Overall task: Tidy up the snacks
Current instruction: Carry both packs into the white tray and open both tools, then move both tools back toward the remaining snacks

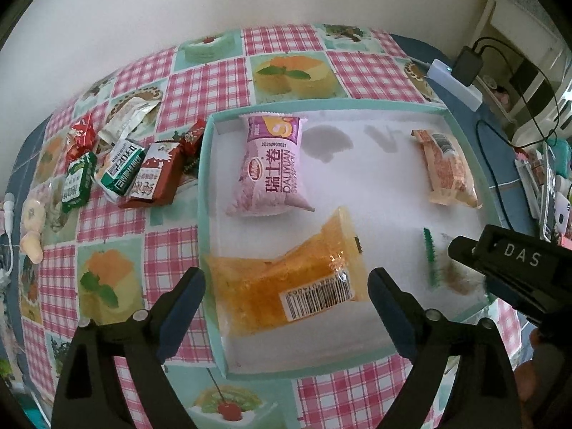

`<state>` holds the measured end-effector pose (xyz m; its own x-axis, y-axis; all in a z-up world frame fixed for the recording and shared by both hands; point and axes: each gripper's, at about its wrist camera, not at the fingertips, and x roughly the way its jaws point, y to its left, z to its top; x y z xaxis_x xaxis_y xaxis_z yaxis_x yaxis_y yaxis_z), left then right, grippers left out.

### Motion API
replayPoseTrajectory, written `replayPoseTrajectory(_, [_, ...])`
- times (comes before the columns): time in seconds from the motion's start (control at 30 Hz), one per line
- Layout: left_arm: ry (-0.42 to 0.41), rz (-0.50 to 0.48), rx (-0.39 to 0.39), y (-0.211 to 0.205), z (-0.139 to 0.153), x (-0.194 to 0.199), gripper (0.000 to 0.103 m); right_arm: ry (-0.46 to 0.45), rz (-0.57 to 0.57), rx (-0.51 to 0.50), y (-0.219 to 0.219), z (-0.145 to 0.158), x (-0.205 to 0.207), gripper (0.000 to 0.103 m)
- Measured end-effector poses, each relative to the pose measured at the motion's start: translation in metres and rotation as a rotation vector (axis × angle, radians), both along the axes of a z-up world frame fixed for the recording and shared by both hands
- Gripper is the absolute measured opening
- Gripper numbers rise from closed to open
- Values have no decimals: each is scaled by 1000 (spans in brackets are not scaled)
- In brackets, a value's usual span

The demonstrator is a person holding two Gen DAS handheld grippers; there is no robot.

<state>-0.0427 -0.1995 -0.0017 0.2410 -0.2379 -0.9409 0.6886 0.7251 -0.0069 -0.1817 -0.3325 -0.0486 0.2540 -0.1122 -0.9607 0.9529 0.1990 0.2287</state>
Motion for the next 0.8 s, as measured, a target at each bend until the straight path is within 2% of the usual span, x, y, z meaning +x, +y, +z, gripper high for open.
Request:
replayPoseTrajectory(0.13, [-16,19,-11,2,4,3,94,-9,11,-8,2,1,3,74])
replayPoseTrajectory(0.3, [-29,71,-23,11,9,13,94,-20,25,-22,4,3,8,76])
replayPoseTrajectory(0.37, [-30,103,-34,17,11,19,94,-21,29,-26,4,4,10,89])
replayPoseTrajectory(0.43, [-38,161,-42,26,15,30,94,-23,36,-43,6,7,13,94])
replayPoseTrajectory(0.6, [-50,315,-48,56,19,62,94,-26,59,-69,10,10,20,95])
replayPoseTrajectory(0.67, [-51,363,-43,68,18,73,94,-29,79,-79,13,12,24,103])
replayPoseTrajectory(0.8, [-31,468,-16,99,9,97,94,-38,128,-115,23,21,36,103])
